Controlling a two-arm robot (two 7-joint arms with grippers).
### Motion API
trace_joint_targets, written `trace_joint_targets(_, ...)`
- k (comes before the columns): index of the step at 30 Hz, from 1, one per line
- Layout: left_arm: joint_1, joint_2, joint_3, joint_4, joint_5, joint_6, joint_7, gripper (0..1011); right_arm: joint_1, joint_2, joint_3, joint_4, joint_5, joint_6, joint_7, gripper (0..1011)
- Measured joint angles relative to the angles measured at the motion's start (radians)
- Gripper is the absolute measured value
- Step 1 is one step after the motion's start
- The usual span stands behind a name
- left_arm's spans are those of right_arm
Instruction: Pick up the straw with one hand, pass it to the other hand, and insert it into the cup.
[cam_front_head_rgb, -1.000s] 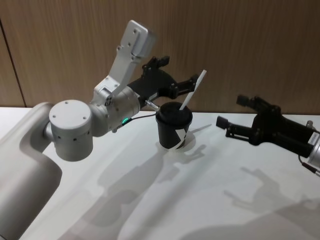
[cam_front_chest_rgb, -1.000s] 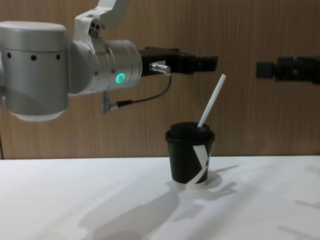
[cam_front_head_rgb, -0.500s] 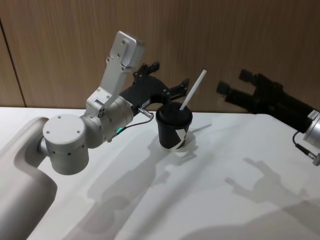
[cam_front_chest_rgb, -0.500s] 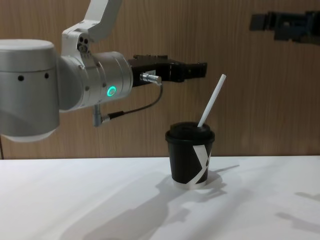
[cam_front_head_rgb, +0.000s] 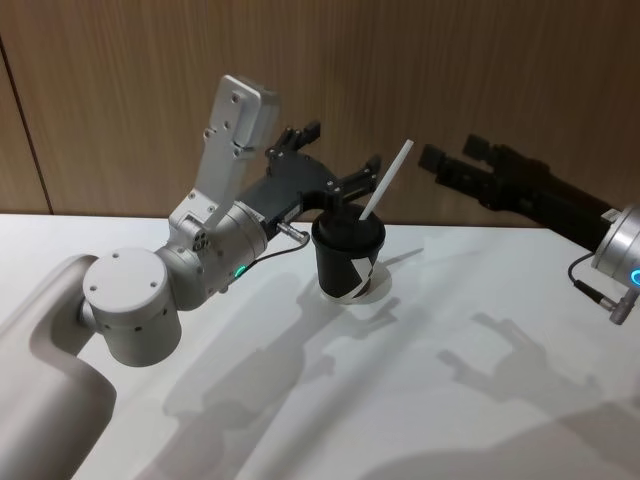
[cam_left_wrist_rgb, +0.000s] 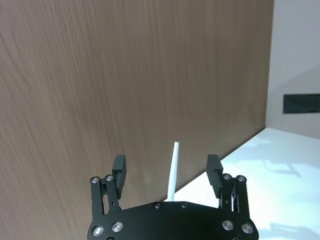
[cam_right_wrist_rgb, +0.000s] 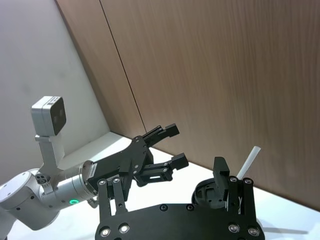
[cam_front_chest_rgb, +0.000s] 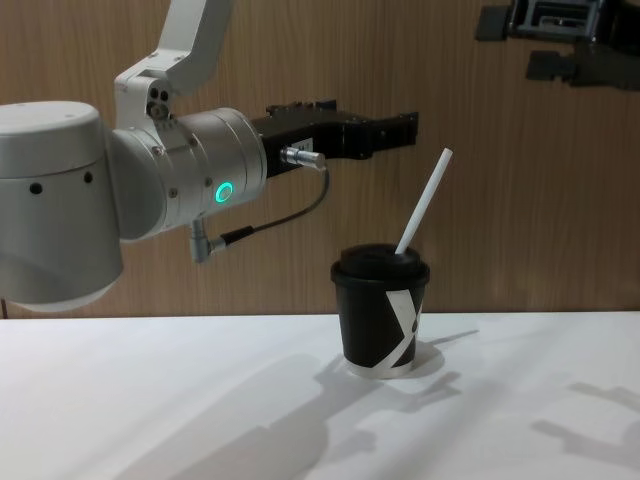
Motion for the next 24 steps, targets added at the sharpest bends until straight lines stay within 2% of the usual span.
trace_joint_targets(5,0.013,-0.003,-0.006,-0.01,-0.001,-0.021,-0.005,1003,0.002,-0.005,-0.011,-0.007,0.007,0.02,-0.017,1001)
trace_joint_targets(11,0.029,-0.004,-0.013,-0.025,-0.001,-0.032,-0.005,1003,0.006,-0.006,-0.026,-0.011,0.003,0.013,-0.024,1001)
trace_joint_targets(20,0.052,-0.003,-0.027,-0.051,0.002,-0.032,0.002,1003,0.017,-0.004,-0.058,-0.011,-0.041,-0.062,-0.025,1001)
trace_joint_targets(24,0.058,-0.002,-0.033,-0.06,0.003,-0.025,0.005,1003,0.024,-0.004,-0.074,-0.006,-0.074,-0.117,-0.026,1001)
